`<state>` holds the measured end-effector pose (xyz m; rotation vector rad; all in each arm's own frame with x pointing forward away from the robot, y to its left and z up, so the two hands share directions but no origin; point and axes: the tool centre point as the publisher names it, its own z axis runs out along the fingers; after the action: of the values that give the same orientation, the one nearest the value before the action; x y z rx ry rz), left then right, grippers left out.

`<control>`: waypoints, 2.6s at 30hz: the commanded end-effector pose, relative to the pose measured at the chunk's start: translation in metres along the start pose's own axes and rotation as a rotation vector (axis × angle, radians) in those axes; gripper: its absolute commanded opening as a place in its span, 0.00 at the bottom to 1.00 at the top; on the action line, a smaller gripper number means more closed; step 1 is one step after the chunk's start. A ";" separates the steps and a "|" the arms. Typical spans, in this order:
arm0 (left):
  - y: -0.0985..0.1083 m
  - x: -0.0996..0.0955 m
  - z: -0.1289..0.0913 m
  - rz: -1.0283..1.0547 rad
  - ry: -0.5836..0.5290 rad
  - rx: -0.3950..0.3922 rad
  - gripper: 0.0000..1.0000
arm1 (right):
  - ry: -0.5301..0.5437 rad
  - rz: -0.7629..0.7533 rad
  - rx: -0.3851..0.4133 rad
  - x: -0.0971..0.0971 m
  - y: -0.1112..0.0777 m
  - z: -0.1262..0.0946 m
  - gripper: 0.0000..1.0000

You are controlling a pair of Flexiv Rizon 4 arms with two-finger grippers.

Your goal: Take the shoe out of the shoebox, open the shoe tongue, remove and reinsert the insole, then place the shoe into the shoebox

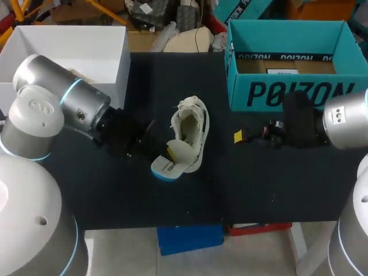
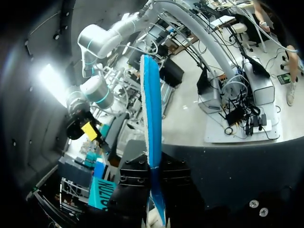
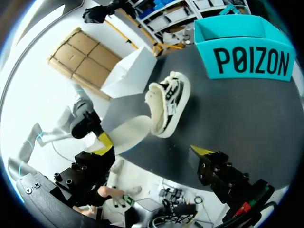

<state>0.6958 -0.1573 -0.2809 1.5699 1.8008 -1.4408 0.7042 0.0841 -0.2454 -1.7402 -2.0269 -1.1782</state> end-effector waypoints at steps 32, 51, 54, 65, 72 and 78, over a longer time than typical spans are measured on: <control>0.089 0.001 0.028 0.000 0.238 0.001 0.00 | -0.002 0.001 0.005 0.001 0.000 -0.007 1.00; 0.141 0.013 0.033 0.048 0.163 -0.024 0.00 | -0.002 0.001 0.005 0.001 0.000 -0.007 1.00; 0.148 0.015 0.030 0.049 0.156 -0.041 0.00 | -0.002 0.001 0.005 0.001 0.000 -0.007 1.00; 0.156 0.012 0.026 0.051 0.152 -0.100 1.00 | -0.002 0.001 0.005 0.001 0.000 -0.007 1.00; 0.126 0.003 0.016 0.064 0.132 -0.067 0.97 | -0.002 0.001 0.005 0.001 0.000 -0.007 1.00; 0.100 0.005 0.013 0.071 0.120 -0.065 0.91 | -0.002 0.001 0.005 0.001 0.000 -0.007 1.00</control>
<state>0.7944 -0.1882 -0.3433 1.7202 1.8117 -1.3020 0.7017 0.0797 -0.2414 -1.7382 -2.0282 -1.1737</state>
